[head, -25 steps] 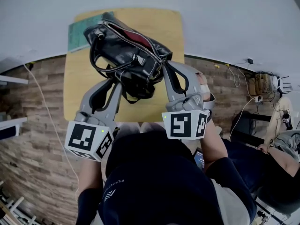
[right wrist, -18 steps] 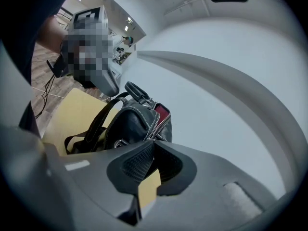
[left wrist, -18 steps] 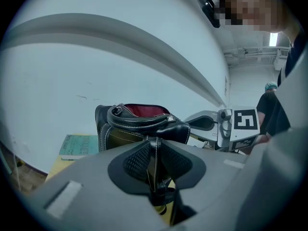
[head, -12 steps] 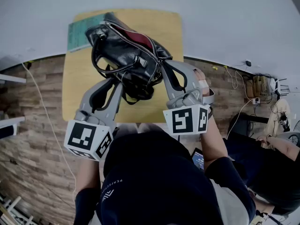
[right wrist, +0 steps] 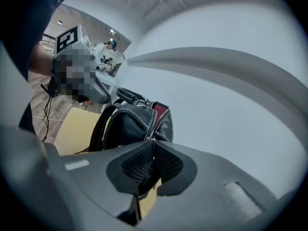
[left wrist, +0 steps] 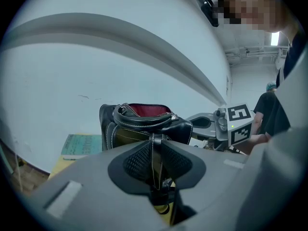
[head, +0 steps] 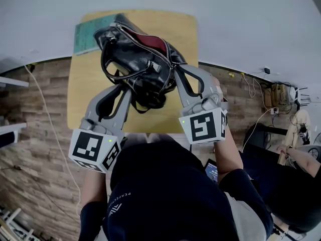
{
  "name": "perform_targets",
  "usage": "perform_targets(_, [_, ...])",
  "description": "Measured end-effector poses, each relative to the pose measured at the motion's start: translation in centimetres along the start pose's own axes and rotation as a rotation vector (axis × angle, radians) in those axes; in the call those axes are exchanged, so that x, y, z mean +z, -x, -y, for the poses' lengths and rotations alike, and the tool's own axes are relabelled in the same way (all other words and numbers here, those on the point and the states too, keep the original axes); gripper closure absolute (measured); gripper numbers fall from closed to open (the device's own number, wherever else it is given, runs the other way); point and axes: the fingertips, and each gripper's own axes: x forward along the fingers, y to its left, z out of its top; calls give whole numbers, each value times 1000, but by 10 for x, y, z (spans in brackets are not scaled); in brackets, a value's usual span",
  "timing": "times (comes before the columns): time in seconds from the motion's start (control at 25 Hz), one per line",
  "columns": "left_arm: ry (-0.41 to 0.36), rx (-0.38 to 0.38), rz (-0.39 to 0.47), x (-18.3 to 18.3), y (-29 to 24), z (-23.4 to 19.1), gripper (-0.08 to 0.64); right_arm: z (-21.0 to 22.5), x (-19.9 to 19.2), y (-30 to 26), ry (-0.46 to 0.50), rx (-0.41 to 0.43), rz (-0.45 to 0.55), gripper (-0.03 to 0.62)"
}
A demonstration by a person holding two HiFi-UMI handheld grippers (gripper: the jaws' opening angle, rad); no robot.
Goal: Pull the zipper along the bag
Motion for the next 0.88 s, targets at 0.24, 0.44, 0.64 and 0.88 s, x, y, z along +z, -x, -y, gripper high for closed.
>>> perform_targets(0.24, [1,0,2,0,-1,-3,477,-1,-2,-4,-77,34,13,566])
perform_targets(0.44, [-1,-5,-1,0,-4,2,477,-3,-4,-5,-82,29,17,577])
perform_targets(0.64, [-6,-14,2,2,-3,6,477,1,-3,9,-13,-17,-39,578])
perform_targets(0.88, [-25,-36,7,1,-2,16,477,0,-4,21,119,-125,-59,578])
